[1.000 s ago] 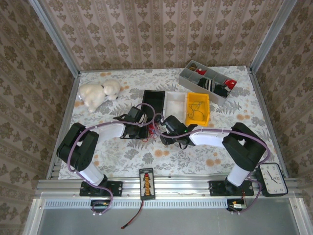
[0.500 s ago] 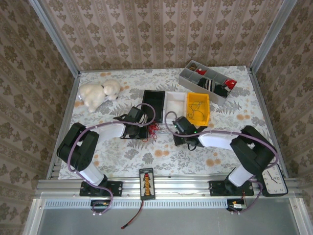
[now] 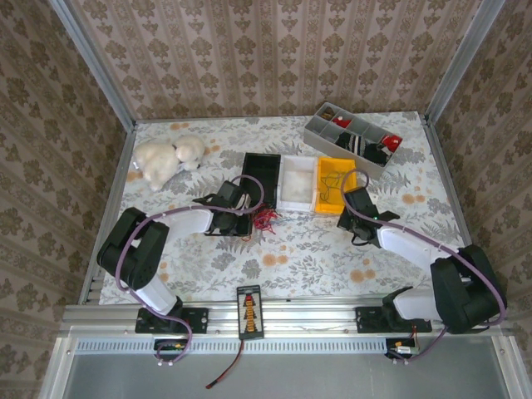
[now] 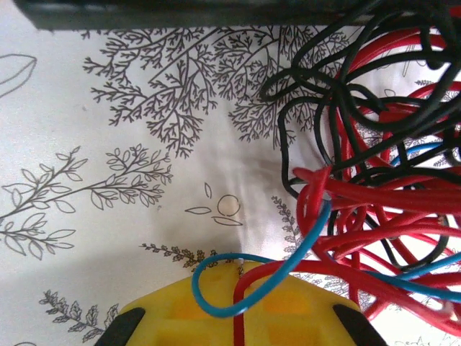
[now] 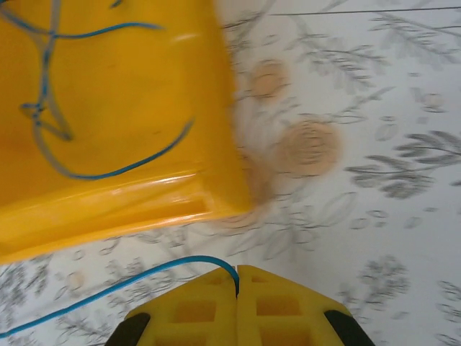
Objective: Untangle the cables
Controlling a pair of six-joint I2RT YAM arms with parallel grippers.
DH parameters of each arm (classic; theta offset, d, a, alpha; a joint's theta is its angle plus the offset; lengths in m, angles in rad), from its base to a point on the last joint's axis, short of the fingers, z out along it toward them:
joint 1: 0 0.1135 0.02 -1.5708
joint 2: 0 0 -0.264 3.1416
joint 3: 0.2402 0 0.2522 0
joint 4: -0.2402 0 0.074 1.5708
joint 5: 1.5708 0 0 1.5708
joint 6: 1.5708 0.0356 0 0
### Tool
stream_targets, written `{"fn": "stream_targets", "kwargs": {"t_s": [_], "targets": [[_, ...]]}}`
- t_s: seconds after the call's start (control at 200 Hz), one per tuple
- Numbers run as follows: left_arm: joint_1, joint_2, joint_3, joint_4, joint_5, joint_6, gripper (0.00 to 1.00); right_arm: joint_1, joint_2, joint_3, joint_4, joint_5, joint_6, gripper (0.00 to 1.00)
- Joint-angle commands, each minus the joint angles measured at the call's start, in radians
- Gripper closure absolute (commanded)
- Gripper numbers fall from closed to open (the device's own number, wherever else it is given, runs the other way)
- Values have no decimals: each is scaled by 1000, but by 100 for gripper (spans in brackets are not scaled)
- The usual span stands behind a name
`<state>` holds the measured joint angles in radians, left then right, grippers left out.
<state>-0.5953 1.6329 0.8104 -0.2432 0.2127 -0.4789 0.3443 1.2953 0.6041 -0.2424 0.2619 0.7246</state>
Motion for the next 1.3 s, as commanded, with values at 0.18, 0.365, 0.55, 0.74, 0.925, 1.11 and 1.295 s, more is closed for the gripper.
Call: {"fn": "stream_targets", "kwargs": {"t_s": [0.18,0.365,0.55,0.74,0.925,1.11,1.295], "targets": [[51,-69,-94,-16,-72,-28,100,-90,-13,-18,-129,98,90,100],[89,-139,-130,-12,-97,-68,100,-206,-20,-22,-159,81,88,100],[159,-190,-165,-29,-159,-138,100,-357,-50,-20,-200,15,66,100],[257,-234,-207,-82,-228,-243,100,-516,-125,-3,-232,-19,17,100],[331,-277,-222,-187,-322,-314,100,-643,-134,40,-269,-12,-42,100],[423,-312,-254,-253,-338,-374,100,-844,-137,77,-274,-76,-47,100],[409,-333,-247,-183,-272,-290,100,-876,-131,97,-242,-164,-37,100]]}}
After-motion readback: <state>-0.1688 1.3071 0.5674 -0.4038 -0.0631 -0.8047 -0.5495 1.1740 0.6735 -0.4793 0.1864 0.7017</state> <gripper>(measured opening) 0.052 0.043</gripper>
